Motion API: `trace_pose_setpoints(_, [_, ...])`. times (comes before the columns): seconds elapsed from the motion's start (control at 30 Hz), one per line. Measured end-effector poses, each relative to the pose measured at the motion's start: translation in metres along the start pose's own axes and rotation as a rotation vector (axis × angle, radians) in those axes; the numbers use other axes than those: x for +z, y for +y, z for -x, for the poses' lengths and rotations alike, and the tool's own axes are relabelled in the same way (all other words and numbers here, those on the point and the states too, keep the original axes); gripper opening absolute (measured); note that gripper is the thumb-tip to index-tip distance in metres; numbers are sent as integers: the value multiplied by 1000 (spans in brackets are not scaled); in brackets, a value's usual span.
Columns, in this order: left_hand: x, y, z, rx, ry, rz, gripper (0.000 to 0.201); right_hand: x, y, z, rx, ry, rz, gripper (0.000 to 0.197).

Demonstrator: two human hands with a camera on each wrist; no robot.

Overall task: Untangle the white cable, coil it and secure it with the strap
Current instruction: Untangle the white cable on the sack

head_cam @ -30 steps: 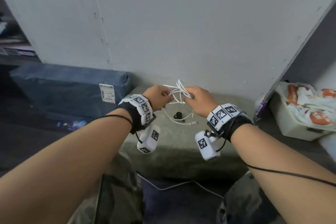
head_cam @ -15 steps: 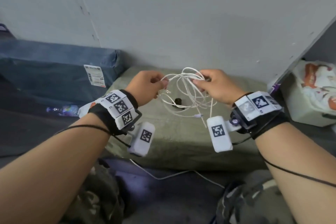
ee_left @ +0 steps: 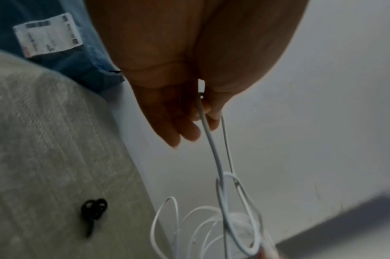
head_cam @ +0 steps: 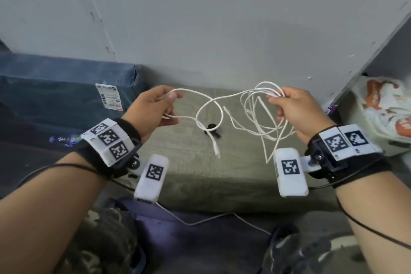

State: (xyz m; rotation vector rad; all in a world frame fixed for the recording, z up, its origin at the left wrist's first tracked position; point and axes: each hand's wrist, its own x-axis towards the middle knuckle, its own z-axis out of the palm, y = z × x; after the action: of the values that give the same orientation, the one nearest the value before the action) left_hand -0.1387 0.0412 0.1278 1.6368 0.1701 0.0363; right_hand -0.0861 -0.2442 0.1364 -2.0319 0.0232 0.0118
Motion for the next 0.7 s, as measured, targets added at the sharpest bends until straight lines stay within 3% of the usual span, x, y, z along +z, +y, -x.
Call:
trace_pose_setpoints(0.2, [-3,15,-7,-98,-60,453,22,-10,7,-14,166,151,-144,16])
trace_pose_setpoints(0.3, [-2,19,-11,-102,-86,516,22,-8,12,-21,243,205,-242,16])
trace_pose_setpoints(0.4, [-6,17,-13,-94,-76,400,22,-13,16,-28,320,246,-319,12])
trace_pose_setpoints(0.57, [-13,2,-18,-16,27,-45,22,-24,27,-39,383,269,-361,15])
trace_pose_setpoints(0.7, [-21,-12,-25,-49,262,-286,22,-27,24,-39,393,312,-380,11])
